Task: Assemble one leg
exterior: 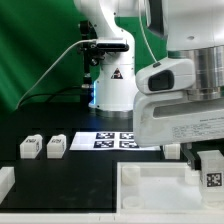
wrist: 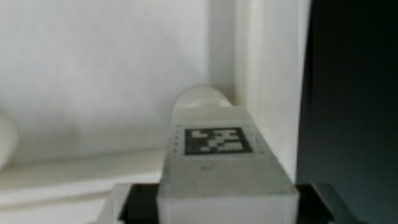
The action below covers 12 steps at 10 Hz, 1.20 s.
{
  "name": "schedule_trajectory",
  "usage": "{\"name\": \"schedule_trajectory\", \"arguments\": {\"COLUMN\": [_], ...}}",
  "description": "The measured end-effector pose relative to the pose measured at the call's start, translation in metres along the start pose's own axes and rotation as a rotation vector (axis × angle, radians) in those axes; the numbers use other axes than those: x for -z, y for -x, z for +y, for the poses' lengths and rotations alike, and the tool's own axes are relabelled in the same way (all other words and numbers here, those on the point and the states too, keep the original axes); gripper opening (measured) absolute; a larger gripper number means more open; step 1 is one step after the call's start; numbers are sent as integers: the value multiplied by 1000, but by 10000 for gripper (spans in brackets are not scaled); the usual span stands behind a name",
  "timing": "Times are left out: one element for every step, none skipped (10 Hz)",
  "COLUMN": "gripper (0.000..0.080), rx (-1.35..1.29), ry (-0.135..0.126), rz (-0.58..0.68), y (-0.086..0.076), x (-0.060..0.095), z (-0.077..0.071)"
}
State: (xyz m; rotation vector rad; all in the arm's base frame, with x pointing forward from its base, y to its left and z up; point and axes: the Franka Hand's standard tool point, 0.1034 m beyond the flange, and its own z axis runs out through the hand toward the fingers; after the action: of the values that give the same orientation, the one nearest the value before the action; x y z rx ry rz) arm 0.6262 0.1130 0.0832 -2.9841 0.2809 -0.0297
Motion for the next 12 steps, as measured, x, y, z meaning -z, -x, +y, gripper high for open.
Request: {"name": "schedule_trajectory", "arguments": {"gripper": [290, 290, 291, 291, 291, 291, 291, 291, 291, 291, 291, 291], "rx": [-227, -474, -689, -741, -858, -956, -1029, -1133, -1355, -1602, -1533, -1501], "ry": [-9, -23, -36, -36, -41, -42, -43, -46, -54, -80, -76, -76], "rz": [11, 18, 10, 4, -1, -3, -5, -9, -7, 7, 20, 20], "y": [-1, -2, -3, -4, -4, -4, -4, -4, -2, -1, -2, -1], "x": [0, -1, -1, 0, 0, 0, 0, -1, -2, -4, -4, -4], "z": [0, 0, 2, 2, 2, 2, 2, 2, -5, -15, -14, -15]}}
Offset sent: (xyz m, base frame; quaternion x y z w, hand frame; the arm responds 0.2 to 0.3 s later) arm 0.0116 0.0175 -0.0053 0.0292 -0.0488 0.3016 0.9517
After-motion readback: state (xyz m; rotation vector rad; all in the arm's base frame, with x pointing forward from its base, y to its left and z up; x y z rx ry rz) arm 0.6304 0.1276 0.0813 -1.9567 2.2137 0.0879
